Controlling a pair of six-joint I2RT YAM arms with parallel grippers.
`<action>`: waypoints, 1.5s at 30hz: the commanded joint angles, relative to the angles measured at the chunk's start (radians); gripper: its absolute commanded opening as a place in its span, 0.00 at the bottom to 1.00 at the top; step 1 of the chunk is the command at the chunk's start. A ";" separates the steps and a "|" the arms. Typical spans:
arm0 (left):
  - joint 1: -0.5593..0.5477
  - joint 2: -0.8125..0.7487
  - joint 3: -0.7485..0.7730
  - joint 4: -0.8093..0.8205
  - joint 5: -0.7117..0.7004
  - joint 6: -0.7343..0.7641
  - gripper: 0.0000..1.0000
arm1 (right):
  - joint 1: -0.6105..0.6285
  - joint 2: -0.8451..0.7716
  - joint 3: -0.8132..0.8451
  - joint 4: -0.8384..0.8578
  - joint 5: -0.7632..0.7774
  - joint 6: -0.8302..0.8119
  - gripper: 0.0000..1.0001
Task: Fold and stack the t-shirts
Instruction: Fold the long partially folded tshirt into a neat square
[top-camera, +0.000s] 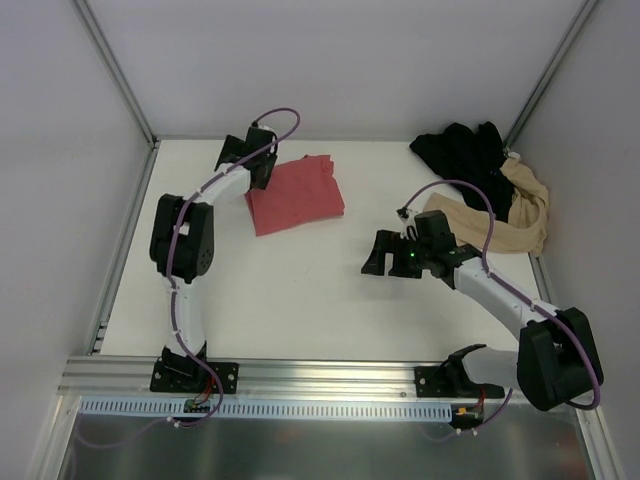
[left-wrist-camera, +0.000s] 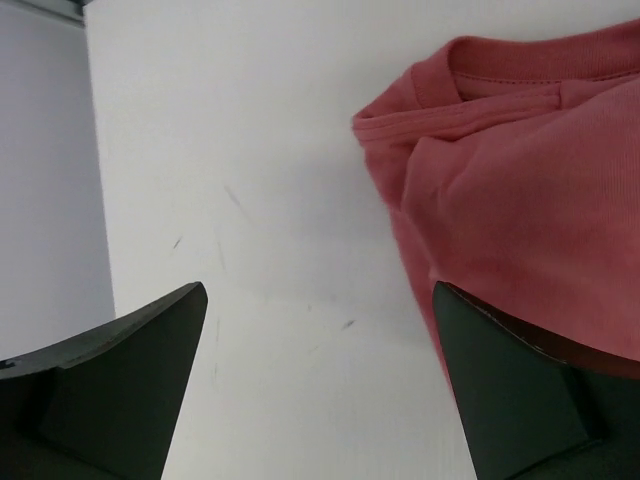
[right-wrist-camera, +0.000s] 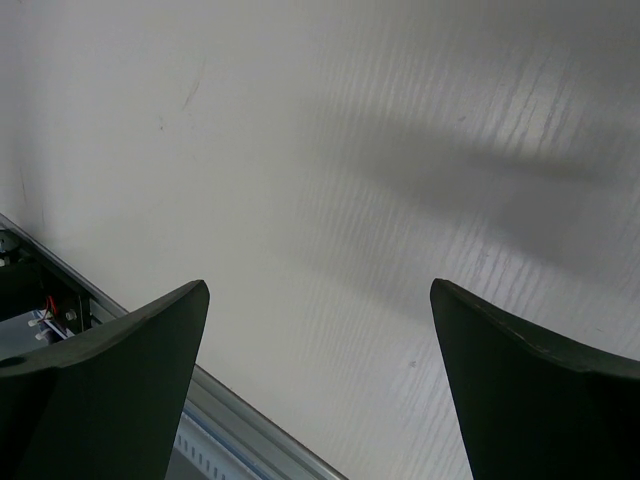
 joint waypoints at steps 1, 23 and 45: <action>0.001 -0.263 -0.063 0.139 0.018 -0.114 0.99 | 0.013 -0.048 -0.005 -0.001 -0.003 0.003 0.99; 0.111 -0.635 -0.605 0.104 0.723 -0.777 0.99 | 0.037 -0.289 -0.047 -0.149 0.099 -0.005 1.00; 0.063 -1.178 -1.006 0.183 0.964 -0.791 0.99 | 0.063 0.904 1.068 -0.019 -0.411 0.027 0.99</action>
